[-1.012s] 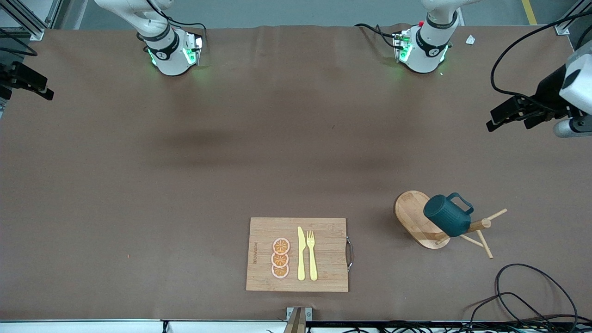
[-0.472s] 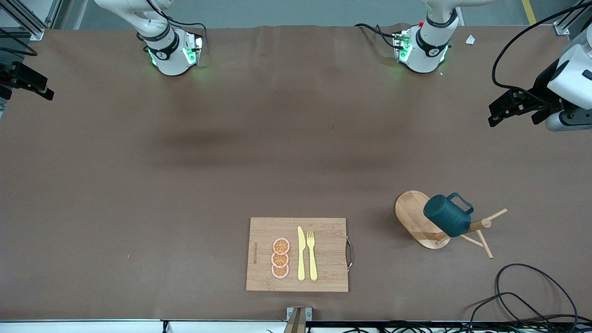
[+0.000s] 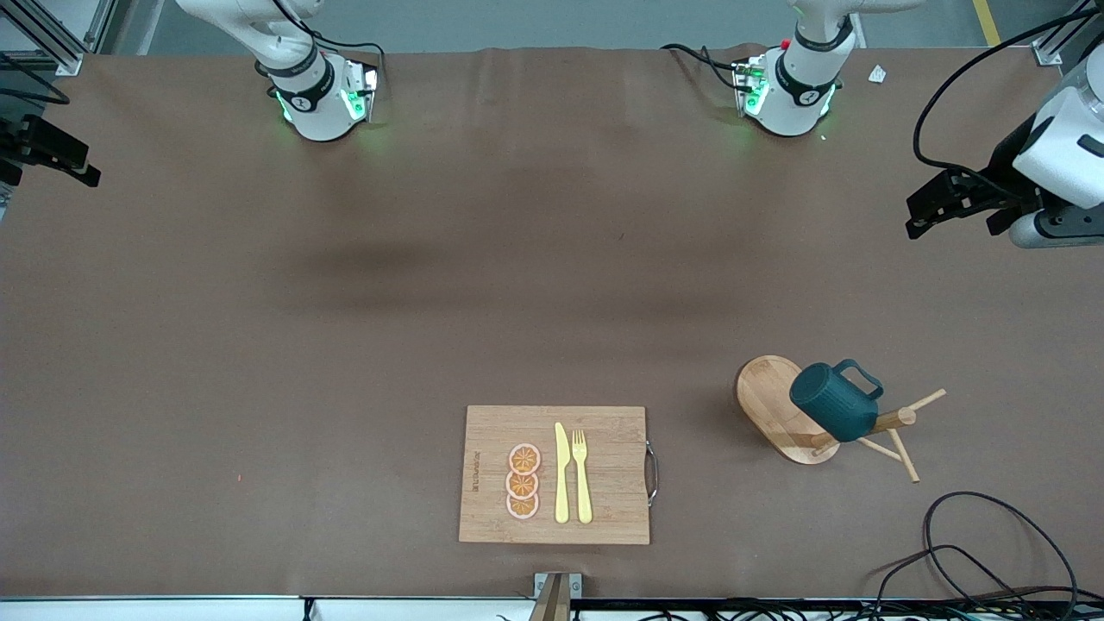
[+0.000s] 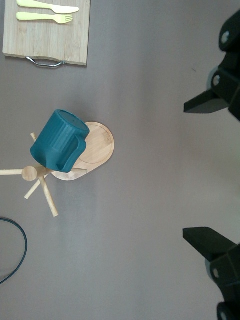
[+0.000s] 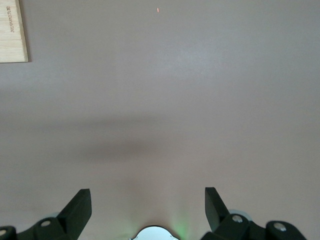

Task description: Pass cup and hang on rack

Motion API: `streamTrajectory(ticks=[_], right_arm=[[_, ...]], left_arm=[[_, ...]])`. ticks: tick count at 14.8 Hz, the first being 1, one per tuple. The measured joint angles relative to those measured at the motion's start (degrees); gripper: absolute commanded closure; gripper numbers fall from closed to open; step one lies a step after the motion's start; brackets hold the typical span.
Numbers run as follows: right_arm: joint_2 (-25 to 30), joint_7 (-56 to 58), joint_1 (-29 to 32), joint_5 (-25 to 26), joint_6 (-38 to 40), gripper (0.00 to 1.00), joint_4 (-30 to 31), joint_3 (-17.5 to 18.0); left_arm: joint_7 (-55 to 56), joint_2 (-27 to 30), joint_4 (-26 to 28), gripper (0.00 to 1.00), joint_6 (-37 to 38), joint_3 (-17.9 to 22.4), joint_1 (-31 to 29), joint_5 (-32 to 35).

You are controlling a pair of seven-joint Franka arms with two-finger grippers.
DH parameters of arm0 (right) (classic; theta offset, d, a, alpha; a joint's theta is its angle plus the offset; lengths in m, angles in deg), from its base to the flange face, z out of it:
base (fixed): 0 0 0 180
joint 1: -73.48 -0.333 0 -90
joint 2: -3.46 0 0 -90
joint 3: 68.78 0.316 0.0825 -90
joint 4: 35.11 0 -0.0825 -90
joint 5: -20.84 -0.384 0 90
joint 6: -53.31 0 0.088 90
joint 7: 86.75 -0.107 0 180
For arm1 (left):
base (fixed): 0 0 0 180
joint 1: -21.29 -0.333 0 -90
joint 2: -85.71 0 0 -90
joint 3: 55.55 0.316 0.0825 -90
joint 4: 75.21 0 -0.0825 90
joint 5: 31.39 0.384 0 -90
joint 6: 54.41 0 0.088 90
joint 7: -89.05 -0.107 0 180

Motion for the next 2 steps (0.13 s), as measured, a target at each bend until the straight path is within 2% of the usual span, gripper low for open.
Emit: streamTrajectory(ticks=[2], right_arm=[[0.00, 0.00, 0.00, 0.00, 0.00, 0.00, 0.00, 0.00]], left_arm=[[0.00, 0.00, -0.09, 0.00, -0.33, -0.01, 0.31, 0.00]])
